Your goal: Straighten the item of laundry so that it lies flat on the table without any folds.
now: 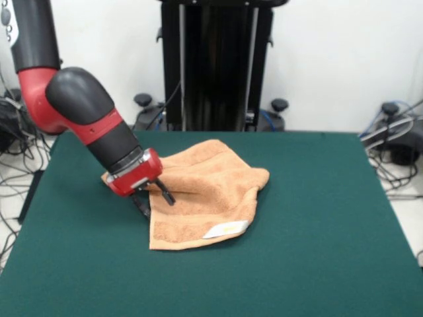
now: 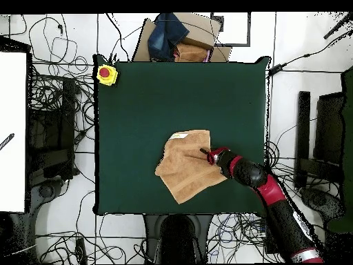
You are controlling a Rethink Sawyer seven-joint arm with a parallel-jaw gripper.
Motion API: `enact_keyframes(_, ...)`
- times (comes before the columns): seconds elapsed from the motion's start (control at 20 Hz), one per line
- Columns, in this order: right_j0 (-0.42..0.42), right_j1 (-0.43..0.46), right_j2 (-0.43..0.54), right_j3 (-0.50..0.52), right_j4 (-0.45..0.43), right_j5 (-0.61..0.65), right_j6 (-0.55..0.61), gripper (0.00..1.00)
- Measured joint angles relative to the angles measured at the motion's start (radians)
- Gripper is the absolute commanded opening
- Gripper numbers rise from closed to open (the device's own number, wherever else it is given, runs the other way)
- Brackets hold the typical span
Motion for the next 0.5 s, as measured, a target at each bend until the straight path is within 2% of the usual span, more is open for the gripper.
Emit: enact_keyframes(0.5,-0.001,-0.070,-0.028,0.000,-0.055,-0.034,0.000,1.00)
